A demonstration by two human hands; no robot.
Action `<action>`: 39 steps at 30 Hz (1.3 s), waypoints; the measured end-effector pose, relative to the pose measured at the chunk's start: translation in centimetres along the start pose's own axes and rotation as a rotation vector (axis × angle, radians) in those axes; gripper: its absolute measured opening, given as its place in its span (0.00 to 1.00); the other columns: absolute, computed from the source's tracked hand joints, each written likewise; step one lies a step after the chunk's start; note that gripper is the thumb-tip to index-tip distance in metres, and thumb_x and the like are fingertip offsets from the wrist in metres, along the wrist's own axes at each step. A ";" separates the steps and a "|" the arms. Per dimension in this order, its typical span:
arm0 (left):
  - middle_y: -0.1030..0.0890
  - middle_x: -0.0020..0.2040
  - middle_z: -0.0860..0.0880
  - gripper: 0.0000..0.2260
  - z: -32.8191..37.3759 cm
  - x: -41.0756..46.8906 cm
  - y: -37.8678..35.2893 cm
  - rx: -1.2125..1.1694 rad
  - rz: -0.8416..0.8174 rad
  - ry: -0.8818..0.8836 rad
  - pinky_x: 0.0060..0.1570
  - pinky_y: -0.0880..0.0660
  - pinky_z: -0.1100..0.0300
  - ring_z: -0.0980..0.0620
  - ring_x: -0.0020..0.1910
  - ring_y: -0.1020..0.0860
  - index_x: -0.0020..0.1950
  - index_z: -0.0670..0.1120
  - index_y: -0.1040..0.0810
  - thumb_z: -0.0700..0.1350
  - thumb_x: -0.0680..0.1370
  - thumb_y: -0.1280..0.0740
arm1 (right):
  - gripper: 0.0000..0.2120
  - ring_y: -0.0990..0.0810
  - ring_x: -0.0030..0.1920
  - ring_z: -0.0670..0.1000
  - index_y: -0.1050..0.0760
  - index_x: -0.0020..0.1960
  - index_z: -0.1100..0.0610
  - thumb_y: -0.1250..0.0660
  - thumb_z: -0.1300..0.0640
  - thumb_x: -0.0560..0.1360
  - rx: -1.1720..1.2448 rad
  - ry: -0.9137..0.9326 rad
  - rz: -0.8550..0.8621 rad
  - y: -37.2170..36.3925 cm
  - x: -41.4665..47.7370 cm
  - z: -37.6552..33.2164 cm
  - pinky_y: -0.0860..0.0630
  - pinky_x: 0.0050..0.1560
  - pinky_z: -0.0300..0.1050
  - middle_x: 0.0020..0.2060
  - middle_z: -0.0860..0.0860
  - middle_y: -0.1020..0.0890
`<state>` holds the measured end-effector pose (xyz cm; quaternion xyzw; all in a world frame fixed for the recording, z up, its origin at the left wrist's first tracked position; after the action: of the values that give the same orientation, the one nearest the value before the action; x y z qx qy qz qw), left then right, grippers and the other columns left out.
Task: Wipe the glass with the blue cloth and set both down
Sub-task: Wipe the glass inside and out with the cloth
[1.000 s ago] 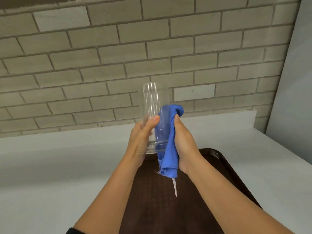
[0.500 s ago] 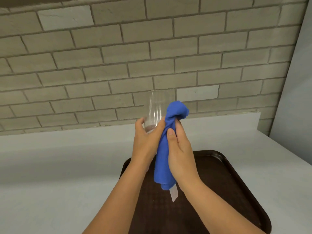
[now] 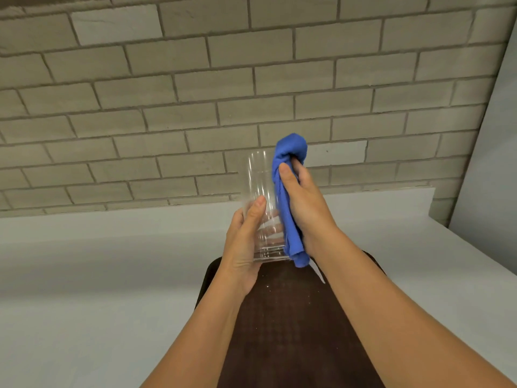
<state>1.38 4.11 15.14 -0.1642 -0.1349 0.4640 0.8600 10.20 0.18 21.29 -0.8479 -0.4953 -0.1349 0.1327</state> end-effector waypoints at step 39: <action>0.25 0.57 0.52 0.38 -6.0 3.7 1.8 0.306 0.243 -0.164 0.41 0.23 0.70 0.57 0.50 0.24 0.72 0.51 0.40 0.47 0.66 0.26 | 0.22 0.19 0.47 0.50 0.25 0.55 0.60 0.49 0.45 0.78 0.640 -0.360 0.187 11.5 -3.5 5.4 0.25 0.53 0.45 0.46 0.54 0.17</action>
<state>4.35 7.19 9.22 -0.0084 -0.1118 0.5911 0.7987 19.12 -6.20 13.96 -0.8152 -0.4483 0.1905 0.3134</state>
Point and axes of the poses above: each hand's wrist, its own x-axis towards the middle knuckle, its own y-axis out of the back of the hand, z = x × y, the point moved 5 cm from there along x, towards the middle knuckle
